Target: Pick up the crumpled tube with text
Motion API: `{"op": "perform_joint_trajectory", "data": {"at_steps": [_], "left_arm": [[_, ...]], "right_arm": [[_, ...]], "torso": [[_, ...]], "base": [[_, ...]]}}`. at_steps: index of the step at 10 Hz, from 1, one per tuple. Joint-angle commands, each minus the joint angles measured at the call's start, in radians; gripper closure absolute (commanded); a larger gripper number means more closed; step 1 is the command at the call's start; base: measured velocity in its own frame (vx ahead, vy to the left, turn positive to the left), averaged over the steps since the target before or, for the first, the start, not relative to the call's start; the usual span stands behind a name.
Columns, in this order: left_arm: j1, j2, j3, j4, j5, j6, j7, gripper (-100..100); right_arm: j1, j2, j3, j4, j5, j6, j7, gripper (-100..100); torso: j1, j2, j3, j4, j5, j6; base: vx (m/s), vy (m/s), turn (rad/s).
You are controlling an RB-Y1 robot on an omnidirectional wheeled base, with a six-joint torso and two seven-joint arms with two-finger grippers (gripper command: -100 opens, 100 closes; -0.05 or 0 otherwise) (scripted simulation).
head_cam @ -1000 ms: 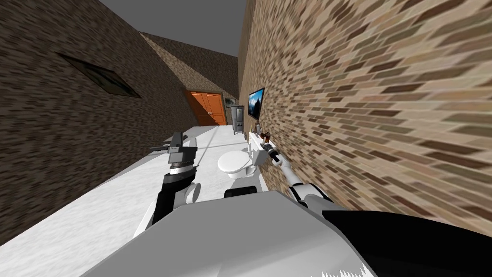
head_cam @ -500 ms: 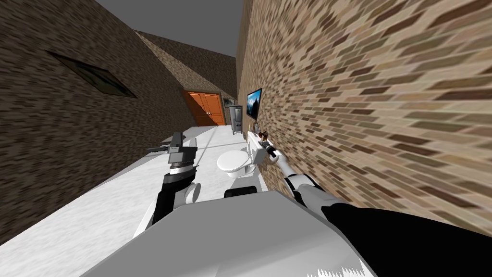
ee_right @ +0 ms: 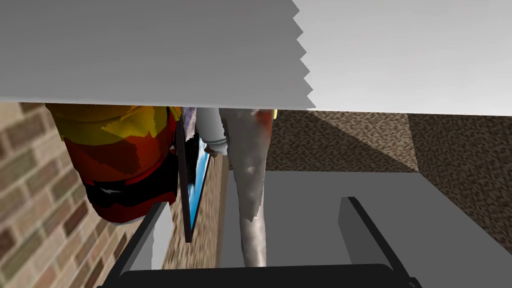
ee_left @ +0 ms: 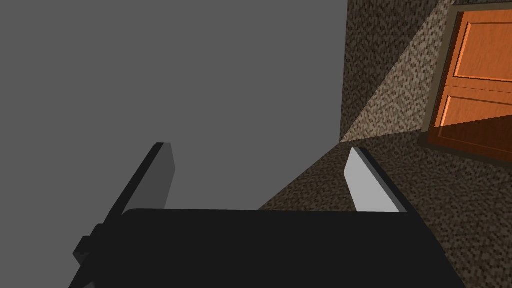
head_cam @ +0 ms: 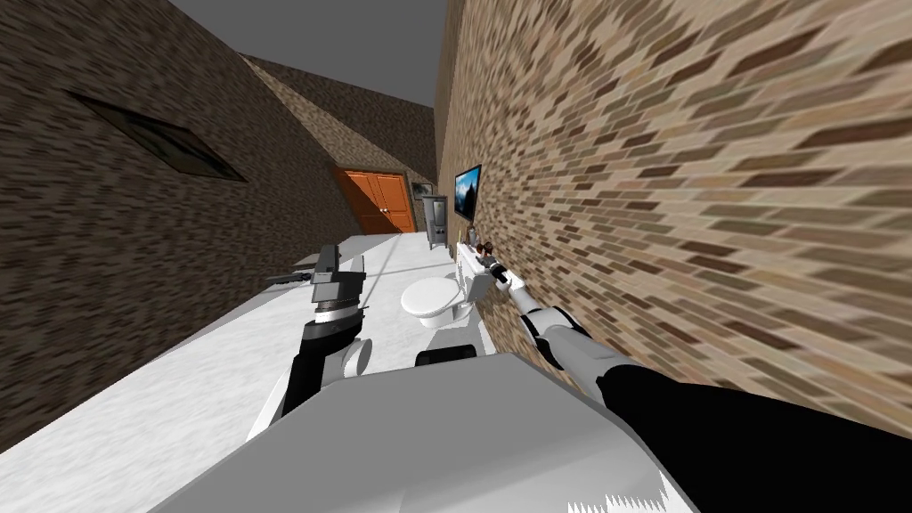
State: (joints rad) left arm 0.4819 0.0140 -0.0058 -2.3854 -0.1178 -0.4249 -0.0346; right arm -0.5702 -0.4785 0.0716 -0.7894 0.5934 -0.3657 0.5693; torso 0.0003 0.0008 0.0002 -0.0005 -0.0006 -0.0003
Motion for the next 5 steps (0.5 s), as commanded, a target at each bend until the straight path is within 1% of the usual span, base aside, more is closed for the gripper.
{"op": "perform_joint_trajectory", "data": {"at_steps": [1,2,5], "left_arm": [[0.000,0.000,0.000,0.000,0.000,0.000,0.000,0],[0.000,0.000,0.000,0.000,0.000,0.000,0.000,0],[0.000,0.000,0.000,0.000,0.000,0.000,0.000,0]], "right_arm": [[0.000,0.000,0.000,0.000,0.000,0.000,0.000,-100],[-0.004,0.000,-0.001,0.004,0.000,-0.002,0.001,100],[-0.004,0.000,-0.001,0.004,0.000,-0.001,0.001,100]], "torso": [[0.000,0.000,0.000,0.000,0.000,0.000],[0.000,-0.001,-0.001,0.000,0.000,0.000],[0.001,-0.001,-0.001,-0.001,0.000,0.000]], "base": [[0.000,0.000,0.000],[0.000,0.000,0.000],[0.000,0.000,0.000]]}}
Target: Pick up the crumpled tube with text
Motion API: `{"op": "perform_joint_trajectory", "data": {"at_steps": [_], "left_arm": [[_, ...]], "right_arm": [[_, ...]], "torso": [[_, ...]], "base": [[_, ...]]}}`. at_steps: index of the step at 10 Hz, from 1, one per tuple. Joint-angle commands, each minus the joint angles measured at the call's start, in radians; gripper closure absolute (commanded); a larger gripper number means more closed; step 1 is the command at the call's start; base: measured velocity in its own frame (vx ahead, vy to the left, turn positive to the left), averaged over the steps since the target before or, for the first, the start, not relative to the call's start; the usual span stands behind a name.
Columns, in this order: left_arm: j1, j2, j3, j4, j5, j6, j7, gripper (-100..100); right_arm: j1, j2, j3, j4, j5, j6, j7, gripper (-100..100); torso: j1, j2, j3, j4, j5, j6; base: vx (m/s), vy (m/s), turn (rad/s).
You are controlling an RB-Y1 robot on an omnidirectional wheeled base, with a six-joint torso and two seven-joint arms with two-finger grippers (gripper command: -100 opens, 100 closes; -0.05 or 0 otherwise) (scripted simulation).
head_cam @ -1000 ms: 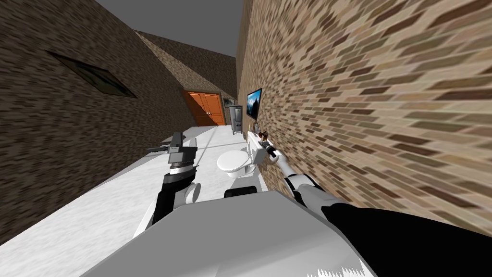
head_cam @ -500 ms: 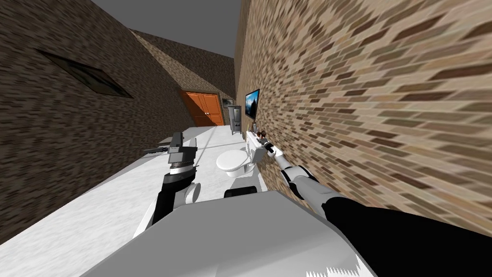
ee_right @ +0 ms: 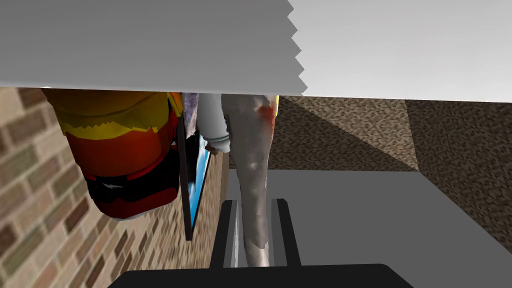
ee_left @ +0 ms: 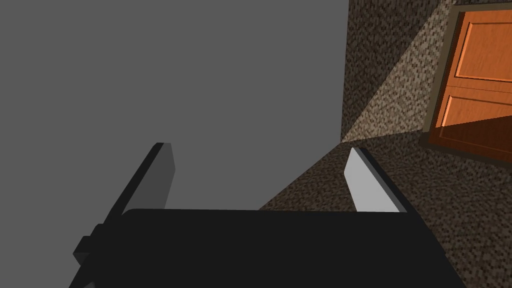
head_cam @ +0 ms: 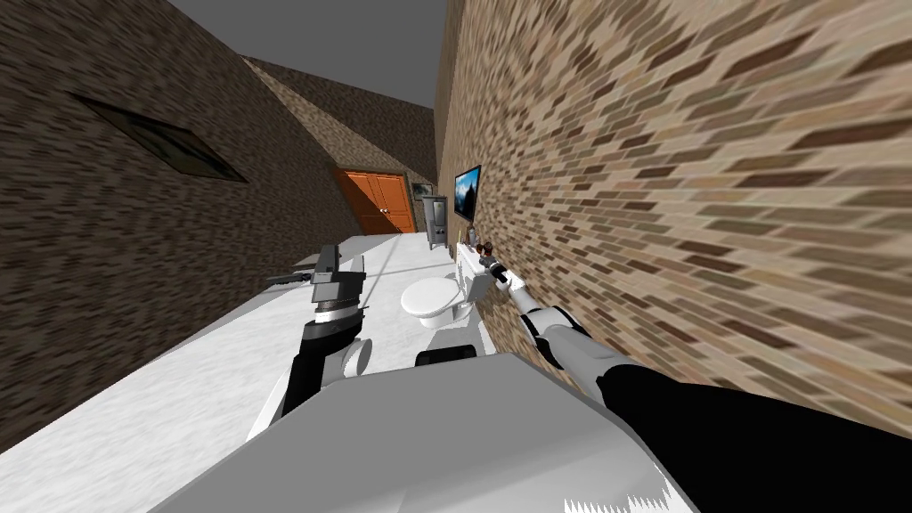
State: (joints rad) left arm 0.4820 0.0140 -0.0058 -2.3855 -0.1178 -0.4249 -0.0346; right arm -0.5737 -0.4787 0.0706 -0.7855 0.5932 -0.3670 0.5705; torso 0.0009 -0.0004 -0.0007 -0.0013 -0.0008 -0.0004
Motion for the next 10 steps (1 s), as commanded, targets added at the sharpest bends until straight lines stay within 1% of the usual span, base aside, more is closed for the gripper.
{"op": "perform_joint_trajectory", "data": {"at_steps": [1,2,3,4,5,6,7,9,10], "left_arm": [[0.000,0.000,0.000,0.000,0.000,0.000,0.000,0],[0.000,0.000,0.000,0.000,0.000,0.000,0.000,0],[0.000,0.000,0.000,0.000,0.000,0.000,0.000,0],[0.000,0.000,0.000,0.000,0.000,0.000,0.000,0],[0.000,0.000,0.000,0.000,0.000,0.000,0.000,0],[0.000,0.000,0.000,0.000,0.000,0.000,0.000,0],[0.000,0.000,0.000,0.000,0.000,0.000,0.000,0],[0.000,0.000,0.000,0.000,0.000,0.000,0.000,0],[0.000,0.000,0.000,0.000,0.000,0.000,0.000,0]], "right_arm": [[0.000,0.000,0.000,0.000,0.000,0.000,0.000,100],[0.000,0.000,0.000,0.000,0.000,0.000,0.000,0],[0.050,0.000,-0.037,-0.050,-0.004,0.006,-0.011,100],[0.071,0.000,-0.037,-0.059,-0.004,0.006,-0.011,100],[0.098,0.000,-0.037,-0.090,-0.004,0.006,-0.011,100],[0.107,0.000,-0.037,-0.101,-0.004,0.006,-0.011,100],[0.146,0.000,-0.076,-0.149,-0.008,0.010,-0.021,100],[0.212,0.000,-0.076,-0.215,-0.008,0.010,-0.021,100],[0.230,0.000,-0.076,-0.215,-0.008,0.010,-0.021,100]], "torso": [[0.000,0.000,0.000,0.000,0.000,0.000],[0.000,0.000,0.000,0.000,0.000,0.000],[0.000,0.000,0.000,0.000,0.000,0.000],[0.001,-0.004,-0.002,0.000,0.000,-0.001],[0.000,-0.006,-0.003,-0.001,0.000,-0.001],[0.000,-0.005,-0.004,-0.003,-0.001,0.001],[-0.001,-0.003,-0.003,-0.004,-0.002,0.001],[-0.001,-0.006,-0.005,-0.005,-0.003,0.001],[-0.002,-0.004,-0.005,-0.006,-0.003,0.002]], "base": [[0.000,0.000,0.000],[0.000,0.000,0.000],[0.073,0.020,0.174],[0.103,0.000,0.083],[0.060,0.002,-0.009],[0.019,0.011,-0.010],[0.071,0.021,0.160],[0.060,0.006,0.039],[0.022,-0.001,-0.001]]}}
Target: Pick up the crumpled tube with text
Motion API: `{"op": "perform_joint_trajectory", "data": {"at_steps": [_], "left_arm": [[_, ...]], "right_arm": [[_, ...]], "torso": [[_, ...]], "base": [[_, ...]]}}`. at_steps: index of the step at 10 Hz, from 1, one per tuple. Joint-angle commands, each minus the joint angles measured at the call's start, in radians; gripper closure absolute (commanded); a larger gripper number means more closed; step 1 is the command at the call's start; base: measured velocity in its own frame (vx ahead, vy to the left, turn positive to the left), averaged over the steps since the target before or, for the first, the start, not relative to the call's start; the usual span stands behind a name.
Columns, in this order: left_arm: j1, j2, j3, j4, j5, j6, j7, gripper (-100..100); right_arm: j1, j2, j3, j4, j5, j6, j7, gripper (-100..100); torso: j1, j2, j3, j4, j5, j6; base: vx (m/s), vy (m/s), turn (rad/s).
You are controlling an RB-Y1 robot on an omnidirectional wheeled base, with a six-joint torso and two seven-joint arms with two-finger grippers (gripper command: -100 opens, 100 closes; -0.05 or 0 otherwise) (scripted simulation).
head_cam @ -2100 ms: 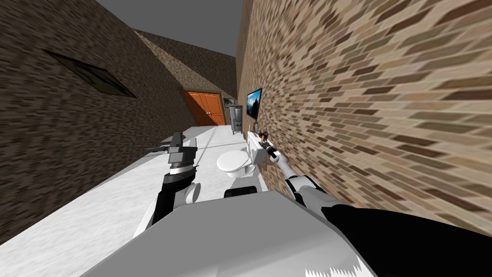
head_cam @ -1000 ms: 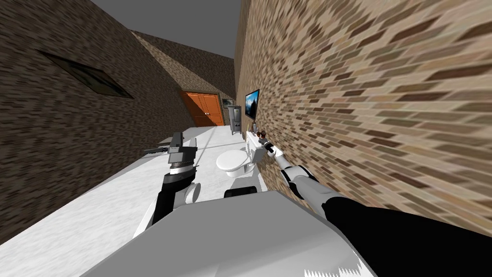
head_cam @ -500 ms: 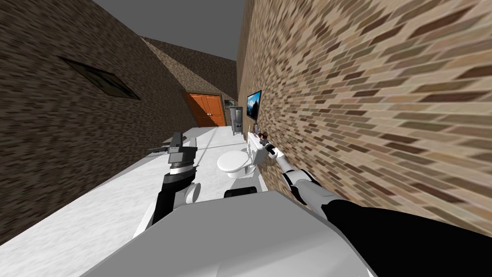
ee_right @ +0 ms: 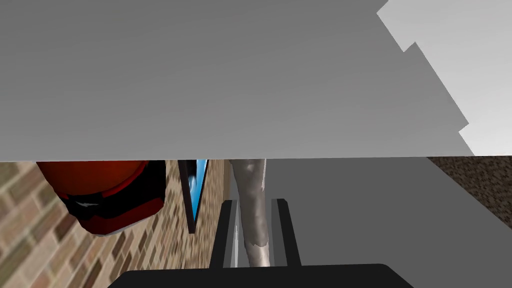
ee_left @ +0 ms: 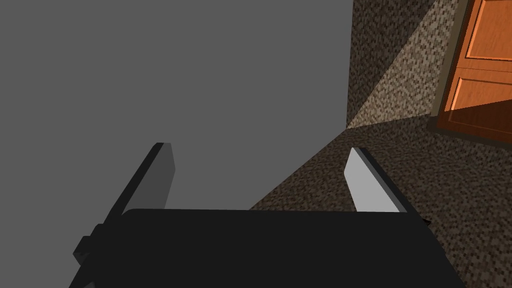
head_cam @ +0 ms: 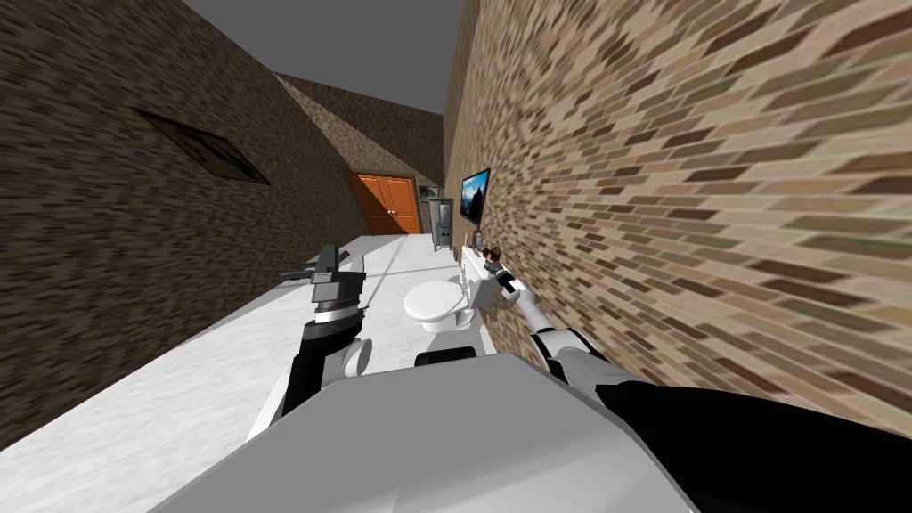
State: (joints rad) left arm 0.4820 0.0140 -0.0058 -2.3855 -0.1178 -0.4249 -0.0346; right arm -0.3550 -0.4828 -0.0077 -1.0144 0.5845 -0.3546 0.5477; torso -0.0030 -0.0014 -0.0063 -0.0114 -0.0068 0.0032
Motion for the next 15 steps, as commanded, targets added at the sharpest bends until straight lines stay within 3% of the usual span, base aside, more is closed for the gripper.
{"op": "perform_joint_trajectory", "data": {"at_steps": [1,3,4,5,7,9,10,11,13,14,15], "left_arm": [[0.000,0.000,0.000,0.000,0.000,0.000,0.000,0],[0.000,0.000,0.000,0.000,0.000,0.000,0.000,0],[0.000,0.000,0.000,0.000,0.000,0.000,0.000,0],[0.000,0.000,0.000,0.000,0.000,0.000,0.000,0],[0.000,0.000,0.000,0.000,0.000,0.000,0.000,0],[0.000,0.000,0.000,0.000,0.000,0.000,0.000,0],[0.000,0.000,0.000,0.000,0.000,0.000,0.000,0],[0.000,0.000,0.000,0.000,0.000,0.000,0.000,0],[0.000,0.000,0.000,0.000,0.000,0.000,0.000,0],[0.000,0.000,0.000,0.000,0.000,0.000,0.000,0],[0.000,0.000,0.000,0.000,0.000,0.000,0.000,0]], "right_arm": [[0.050,0.003,-0.037,-0.050,-0.003,0.002,-0.009,100],[0.112,0.003,-0.037,-0.101,-0.003,0.002,-0.009,100],[0.135,0.003,-0.037,-0.101,-0.003,0.002,-0.009,100],[0.160,0.003,-0.076,-0.160,-0.007,0.006,-0.019,100],[0.218,0.003,-0.076,-0.216,-0.007,0.006,-0.019,100],[0.258,0.003,-0.076,-0.216,-0.007,0.006,-0.019,100],[0.288,0.002,-0.115,-0.274,-0.011,0.010,-0.030,100],[0.327,0.002,-0.115,-0.317,-0.011,0.010,-0.030,100],[0.379,0.002,-0.115,-0.331,-0.011,0.010,-0.030,100],[0.381,0.002,-0.115,-0.331,-0.011,0.010,-0.030,100],[0.417,0.002,-0.154,-0.382,-0.015,0.014,-0.040,100]], "torso": [[0.000,0.000,0.000,0.000,0.000,0.000],[0.000,-0.003,-0.002,-0.001,-0.001,0.000],[-0.001,-0.001,-0.002,-0.002,-0.001,0.001],[-0.003,0.001,-0.002,-0.006,-0.004,0.003],[-0.004,-0.003,-0.005,-0.007,-0.004,0.002],[-0.006,0.001,-0.004,-0.008,-0.006,0.004],[-0.008,0.003,-0.005,-0.013,-0.009,0.006],[-0.008,0.000,-0.006,-0.013,-0.010,0.005],[-0.010,0.000,-0.007,-0.014,-0.011,0.007],[-0.010,0.002,-0.007,-0.016,-0.012,0.007],[-0.012,0.004,-0.008,-0.019,-0.015,0.009]], "base": [[0.070,0.014,0.143],[0.058,0.010,0.042],[0.015,-0.004,0.001],[0.068,0.020,0.146],[0.057,0.001,0.040],[0.010,-0.005,0.003],[0.068,0.010,0.167],[0.088,0.004,0.065],[0.025,0.003,-0.011],[0.000,0.000,0.000],[0.062,-0.001,0.182]]}}
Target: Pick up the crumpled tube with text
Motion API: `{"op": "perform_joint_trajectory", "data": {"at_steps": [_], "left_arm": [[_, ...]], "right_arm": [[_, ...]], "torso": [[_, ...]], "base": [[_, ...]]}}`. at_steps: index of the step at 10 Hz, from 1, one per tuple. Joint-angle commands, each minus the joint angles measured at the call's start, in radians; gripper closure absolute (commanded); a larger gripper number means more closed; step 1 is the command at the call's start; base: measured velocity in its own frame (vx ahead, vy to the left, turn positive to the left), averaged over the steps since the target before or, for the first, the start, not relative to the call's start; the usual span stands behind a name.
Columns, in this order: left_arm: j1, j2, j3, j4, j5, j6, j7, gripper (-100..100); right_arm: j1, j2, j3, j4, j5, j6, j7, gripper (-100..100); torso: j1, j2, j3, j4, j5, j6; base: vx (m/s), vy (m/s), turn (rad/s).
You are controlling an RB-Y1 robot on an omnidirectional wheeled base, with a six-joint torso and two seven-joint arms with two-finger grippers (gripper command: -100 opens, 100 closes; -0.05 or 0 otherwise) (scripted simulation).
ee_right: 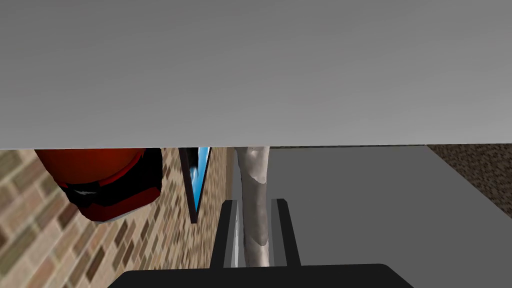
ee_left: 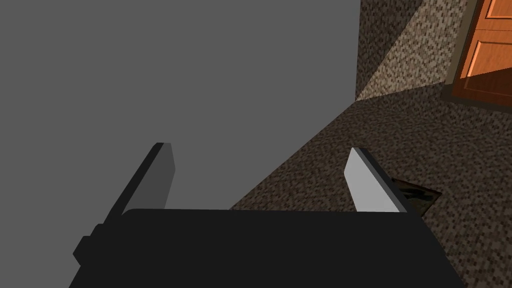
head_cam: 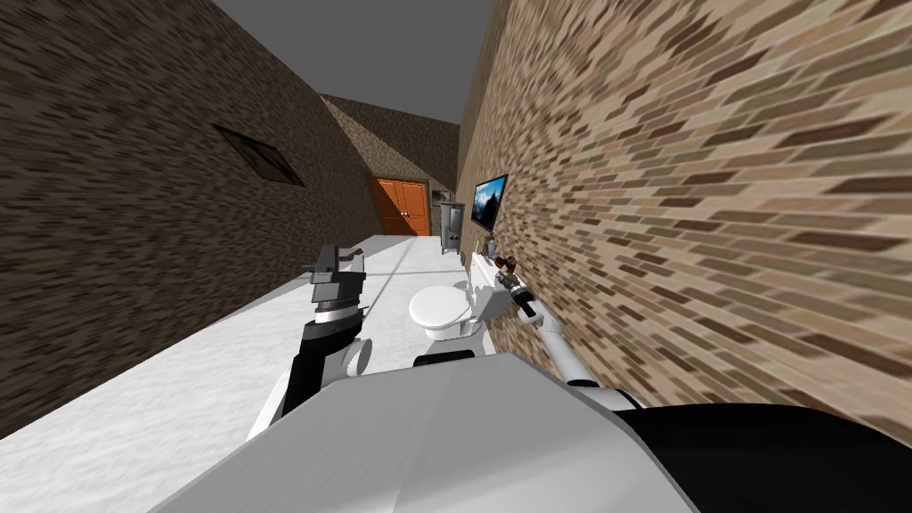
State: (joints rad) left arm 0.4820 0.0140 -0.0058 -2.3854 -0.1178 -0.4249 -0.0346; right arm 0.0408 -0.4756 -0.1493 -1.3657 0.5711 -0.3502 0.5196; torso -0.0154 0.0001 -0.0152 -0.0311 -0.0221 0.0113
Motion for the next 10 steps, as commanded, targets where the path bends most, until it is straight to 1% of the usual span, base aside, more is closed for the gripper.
{"op": "perform_joint_trajectory", "data": {"at_steps": [1,2,3,4,6,7,8,10], "left_arm": [[0.000,0.000,0.000,0.000,0.000,0.000,0.000,0],[0.000,0.000,0.000,0.000,0.000,0.000,0.000,0],[0.000,0.000,0.000,0.000,0.000,0.000,0.000,0],[0.000,0.000,0.000,0.000,0.000,0.000,0.000,0],[0.000,0.000,0.000,0.000,0.000,0.000,0.000,0],[0.000,0.000,0.000,0.000,0.000,0.000,0.000,0],[0.000,0.000,0.000,0.000,0.000,0.000,0.000,0],[0.000,0.000,0.000,0.000,0.000,0.000,0.000,0]], "right_arm": [[0.050,-0.006,-0.012,-0.050,-0.002,0.010,-0.012,100],[0.077,-0.006,-0.012,-0.079,-0.002,0.010,-0.012,100],[0.102,-0.006,-0.012,-0.094,-0.002,0.010,-0.012,100],[0.136,-0.006,-0.051,-0.130,-0.006,0.014,-0.023,100],[0.204,-0.006,-0.051,-0.193,-0.006,0.014,-0.023,100],[0.229,-0.006,-0.051,-0.209,-0.006,0.014,-0.023,100],[0.255,-0.007,-0.090,-0.238,-0.010,0.018,-0.033,100],[0.321,-0.007,-0.090,-0.294,-0.010,0.018,-0.033,100]], "torso": [[0.000,0.000,0.000,0.000,0.000,0.000],[0.000,-0.002,-0.001,-0.001,0.000,0.001],[0.000,0.000,-0.001,-0.001,0.000,0.001],[0.000,0.002,0.001,0.000,0.000,0.001],[0.000,-0.001,-0.001,-0.001,0.000,0.001],[0.000,0.000,0.000,-0.001,0.000,0.001],[0.000,0.002,0.001,0.000,0.000,0.001],[0.001,0.000,0.000,0.000,0.001,0.001]], "base": [[0.083,0.007,0.066],[0.043,0.007,-0.023],[0.010,0.001,-0.013],[0.068,0.006,0.164],[0.063,-0.004,0.039],[0.010,0.003,-0.013],[0.057,0.020,0.249],[0.062,-0.003,-0.004]]}}
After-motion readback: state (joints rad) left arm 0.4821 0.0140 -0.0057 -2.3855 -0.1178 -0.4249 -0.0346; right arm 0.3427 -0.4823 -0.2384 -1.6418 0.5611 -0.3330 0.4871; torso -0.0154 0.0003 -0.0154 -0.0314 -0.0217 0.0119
